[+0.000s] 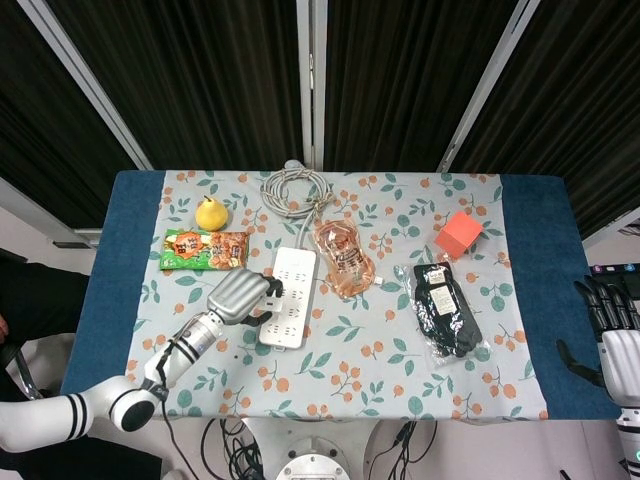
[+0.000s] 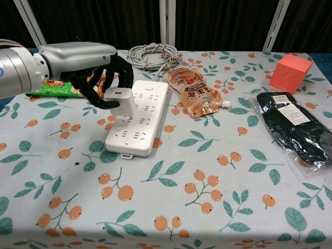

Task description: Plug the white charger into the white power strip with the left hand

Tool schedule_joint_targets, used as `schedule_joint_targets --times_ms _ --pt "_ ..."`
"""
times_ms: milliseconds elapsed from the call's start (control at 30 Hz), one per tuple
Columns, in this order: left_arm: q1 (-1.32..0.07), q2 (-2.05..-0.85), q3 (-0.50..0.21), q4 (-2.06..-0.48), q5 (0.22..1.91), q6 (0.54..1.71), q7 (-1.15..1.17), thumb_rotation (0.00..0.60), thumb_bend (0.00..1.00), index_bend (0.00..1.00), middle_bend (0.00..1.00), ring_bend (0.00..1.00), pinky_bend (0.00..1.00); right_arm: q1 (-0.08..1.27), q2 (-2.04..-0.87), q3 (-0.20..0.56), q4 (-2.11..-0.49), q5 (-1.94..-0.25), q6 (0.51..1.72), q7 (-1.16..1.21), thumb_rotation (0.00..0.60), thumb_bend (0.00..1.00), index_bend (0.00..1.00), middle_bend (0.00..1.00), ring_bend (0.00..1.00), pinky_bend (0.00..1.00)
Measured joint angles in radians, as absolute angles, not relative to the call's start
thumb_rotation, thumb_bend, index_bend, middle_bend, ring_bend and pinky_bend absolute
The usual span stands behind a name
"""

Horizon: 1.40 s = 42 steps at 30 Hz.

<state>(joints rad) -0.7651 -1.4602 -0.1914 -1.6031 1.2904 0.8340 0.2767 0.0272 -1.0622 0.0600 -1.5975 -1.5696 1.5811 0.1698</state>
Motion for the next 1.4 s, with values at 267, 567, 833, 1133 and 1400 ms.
schedule_joint_targets --times_ms 267,567,833,1133,1400 --pt "-0.797 -1.461 -0.181 -1.592 1.262 0.816 0.284 0.6 0.55 0.63 0.72 0.54 0.65 0.02 -1.062 0.059 -1.592 -1.566 1.587 0.177 0.6 0.27 0.0 0.0 0.0 0.0" --pt "-0.817 -1.464 -0.163 -1.58 1.249 0.813 0.29 0.6 0.55 0.63 0.72 0.54 0.65 0.017 -1.062 0.059 -1.586 -1.562 1.586 0.184 0.6 0.27 0.0 0.0 0.0 0.0" --pt "-0.831 -1.456 -0.153 -1.572 1.238 0.809 0.286 0.6 0.55 0.63 0.72 0.54 0.65 0.018 -1.063 0.06 -1.589 -1.56 1.584 0.18 0.6 0.27 0.0 0.0 0.0 0.0" --pt "-0.84 -1.451 -0.146 -1.565 1.236 0.818 0.281 0.6 0.55 0.63 0.72 0.54 0.65 0.016 -1.062 0.061 -1.596 -1.558 1.584 0.173 0.6 0.27 0.0 0.0 0.0 0.0" --pt "-0.845 -1.449 -0.138 -1.562 1.234 0.827 0.293 0.6 0.55 0.63 0.72 0.54 0.65 0.015 -1.061 0.061 -1.599 -1.557 1.583 0.17 0.6 0.27 0.0 0.0 0.0 0.0"
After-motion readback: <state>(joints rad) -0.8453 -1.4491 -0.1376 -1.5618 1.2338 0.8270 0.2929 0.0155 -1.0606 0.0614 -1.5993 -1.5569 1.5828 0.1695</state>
